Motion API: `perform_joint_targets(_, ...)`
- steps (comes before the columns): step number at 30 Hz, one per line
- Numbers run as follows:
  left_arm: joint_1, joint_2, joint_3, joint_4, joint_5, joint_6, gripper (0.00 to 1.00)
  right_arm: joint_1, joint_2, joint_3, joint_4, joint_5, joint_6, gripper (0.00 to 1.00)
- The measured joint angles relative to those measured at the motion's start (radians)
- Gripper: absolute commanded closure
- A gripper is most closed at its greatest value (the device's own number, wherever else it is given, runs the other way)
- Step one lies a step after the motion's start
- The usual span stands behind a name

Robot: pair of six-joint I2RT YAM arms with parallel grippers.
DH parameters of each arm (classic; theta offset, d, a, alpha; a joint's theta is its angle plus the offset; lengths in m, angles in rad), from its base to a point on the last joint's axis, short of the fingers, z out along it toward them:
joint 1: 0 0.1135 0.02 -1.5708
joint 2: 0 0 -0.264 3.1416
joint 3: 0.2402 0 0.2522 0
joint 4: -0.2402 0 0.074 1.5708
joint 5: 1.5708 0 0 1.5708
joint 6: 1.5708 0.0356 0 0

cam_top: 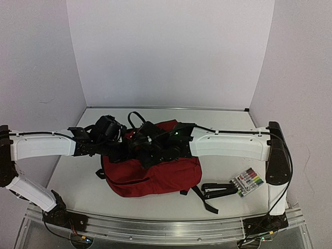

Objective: Pack the student bag
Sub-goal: Adjust the student bag at the center of the board.

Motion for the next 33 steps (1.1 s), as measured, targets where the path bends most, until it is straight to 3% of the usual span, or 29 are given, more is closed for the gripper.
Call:
perform_joint_targets(9,0.0,-0.001,0.0,0.0,0.001,0.001,0.93,0.001,0.122,0.141,-0.125,0.147,0.043,0.45)
perform_joint_targets(11,0.0,-0.001,0.0,0.0,0.001,0.001,0.93,0.005,0.139,0.159,-0.153,0.182,0.059,0.57)
perform_joint_targets(14,0.0,-0.001,0.0,0.0,0.001,0.001,0.93,0.01,0.147,0.167,-0.187,0.234,0.095,0.83)
perform_joint_targets(17,0.0,-0.001,0.0,0.001,0.001,0.003,0.93,0.013,0.147,0.172,-0.209,0.273,0.122,0.98)
perform_joint_targets(23,0.0,0.001,0.006,0.0,0.0,0.018,0.92,0.015,0.101,0.151,-0.163,0.29,0.176,1.0)
perform_joint_targets(33,0.0,0.057,0.083,0.023,0.0,0.021,0.92,-0.001,-0.257,-0.152,0.104,0.234,0.191,1.0)
